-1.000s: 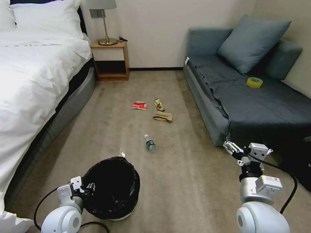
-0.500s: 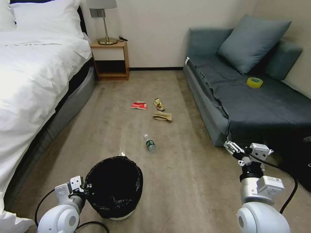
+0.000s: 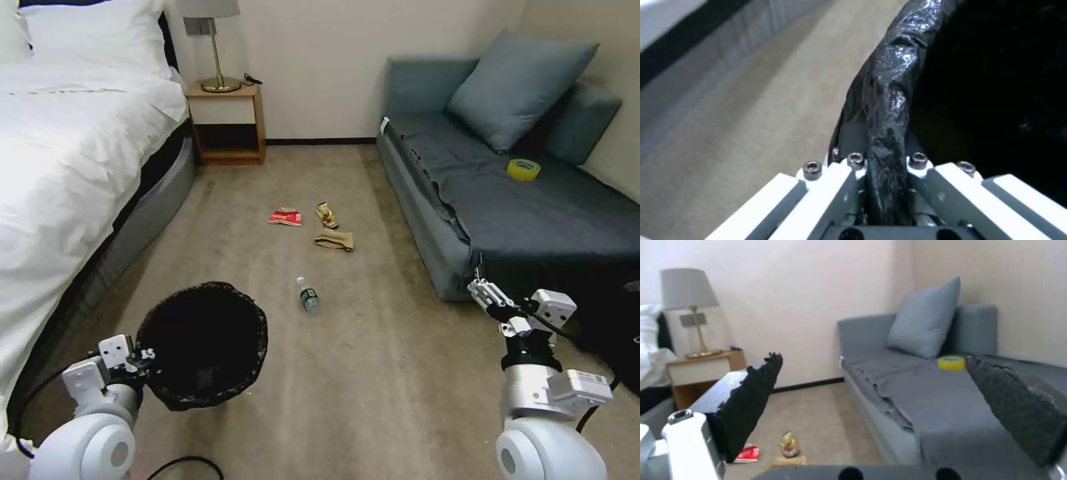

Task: Pick up the trash bin, then pick up the garbage on the floor and place it into the trash bin.

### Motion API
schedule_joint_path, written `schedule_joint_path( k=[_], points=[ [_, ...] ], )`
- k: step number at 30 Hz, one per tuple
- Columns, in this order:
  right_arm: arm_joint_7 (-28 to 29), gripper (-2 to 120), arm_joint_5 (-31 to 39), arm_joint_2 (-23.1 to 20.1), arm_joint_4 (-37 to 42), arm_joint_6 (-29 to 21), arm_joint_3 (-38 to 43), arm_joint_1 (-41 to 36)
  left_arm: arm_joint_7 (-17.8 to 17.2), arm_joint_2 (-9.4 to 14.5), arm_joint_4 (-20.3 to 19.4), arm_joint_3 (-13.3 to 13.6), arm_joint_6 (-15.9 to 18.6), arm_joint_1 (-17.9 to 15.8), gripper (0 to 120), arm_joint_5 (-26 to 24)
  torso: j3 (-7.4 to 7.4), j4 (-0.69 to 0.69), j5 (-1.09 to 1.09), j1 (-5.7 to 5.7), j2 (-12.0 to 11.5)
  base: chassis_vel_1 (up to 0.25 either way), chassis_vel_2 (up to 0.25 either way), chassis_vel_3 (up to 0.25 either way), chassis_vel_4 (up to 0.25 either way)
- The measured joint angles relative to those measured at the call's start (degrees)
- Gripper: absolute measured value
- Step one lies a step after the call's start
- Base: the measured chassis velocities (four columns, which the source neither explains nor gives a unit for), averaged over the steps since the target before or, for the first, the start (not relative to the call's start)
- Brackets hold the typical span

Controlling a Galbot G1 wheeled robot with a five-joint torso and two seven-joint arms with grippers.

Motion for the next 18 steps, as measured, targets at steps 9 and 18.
schedule_joint_path(
  k=[9, 18],
  points=[
    [-4.4, 100, 0.1, -0.5, -2.1, 4.0, -1.0, -0.3, 0.2, -1.3, -1.5, -1.0, -0.1, 1.8, 3, 0.8, 0.0, 0.01, 0.0, 0.0, 0.0, 0.0, 0.0, 0.0, 0.0],
    [-5.7, 100, -0.2, -0.4, -2.5, 4.4, -1.6, -0.2, 0.9, -1.3, -1.1, -2.3, -0.1, 1.9, 3, 0.7, -0.01, 0.01, 0.0, -0.01, 0.0, -0.023, 0.034, 0.018, -0.023]
  ],
)
